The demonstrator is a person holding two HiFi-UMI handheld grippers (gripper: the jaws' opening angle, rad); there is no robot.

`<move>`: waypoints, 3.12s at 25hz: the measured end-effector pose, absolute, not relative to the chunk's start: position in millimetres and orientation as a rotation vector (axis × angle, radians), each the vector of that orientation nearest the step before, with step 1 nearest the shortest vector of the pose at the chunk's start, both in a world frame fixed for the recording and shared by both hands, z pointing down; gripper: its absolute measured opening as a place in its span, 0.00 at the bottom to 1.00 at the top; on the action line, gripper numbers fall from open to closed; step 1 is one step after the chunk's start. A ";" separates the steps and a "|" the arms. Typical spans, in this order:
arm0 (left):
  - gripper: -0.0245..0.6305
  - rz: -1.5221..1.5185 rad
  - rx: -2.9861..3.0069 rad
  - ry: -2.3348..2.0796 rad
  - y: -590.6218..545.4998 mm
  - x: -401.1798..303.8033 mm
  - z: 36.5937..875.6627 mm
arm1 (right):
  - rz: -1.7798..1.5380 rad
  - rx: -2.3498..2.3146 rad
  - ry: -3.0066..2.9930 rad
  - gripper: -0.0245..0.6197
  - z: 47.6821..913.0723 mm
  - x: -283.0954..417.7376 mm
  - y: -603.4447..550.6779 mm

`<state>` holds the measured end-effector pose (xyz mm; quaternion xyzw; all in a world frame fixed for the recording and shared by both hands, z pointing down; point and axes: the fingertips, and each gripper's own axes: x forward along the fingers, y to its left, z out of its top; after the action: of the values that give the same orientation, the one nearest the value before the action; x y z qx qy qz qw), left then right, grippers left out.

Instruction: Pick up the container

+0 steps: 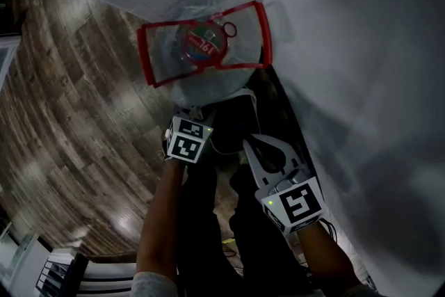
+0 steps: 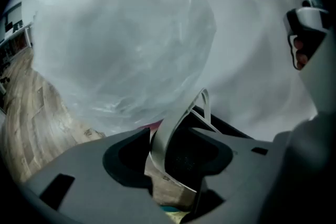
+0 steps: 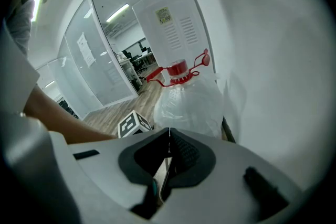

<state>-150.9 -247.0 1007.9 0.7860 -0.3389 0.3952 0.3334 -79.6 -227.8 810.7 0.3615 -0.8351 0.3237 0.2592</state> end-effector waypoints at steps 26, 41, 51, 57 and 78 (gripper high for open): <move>0.06 1.447 2.190 0.050 -125.6 -46.3 984.4 | 0.928 1.023 -2.214 0.08 767.0 -40.9 -200.2; 0.06 1.219 1.689 -0.476 -103.2 -101.2 942.4 | 0.866 1.022 -2.229 0.08 708.4 -31.1 -205.6; 0.06 1.085 1.505 -0.673 -82.7 -148.5 823.2 | 0.771 0.984 -2.267 0.08 596.6 -33.5 -212.2; 0.06 0.933 1.450 -0.801 -88.8 -162.5 747.7 | 0.719 0.978 -2.345 0.08 523.1 -30.2 -222.7; 0.06 0.638 1.417 -0.978 -84.2 -196.9 564.2 | 0.479 1.252 -2.461 0.08 274.1 54.5 -202.5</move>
<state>-196.9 -84.2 564.2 0.6129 -0.4232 0.2761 0.6074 54.5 -202.5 274.1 0.4403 -0.8656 0.1686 0.1690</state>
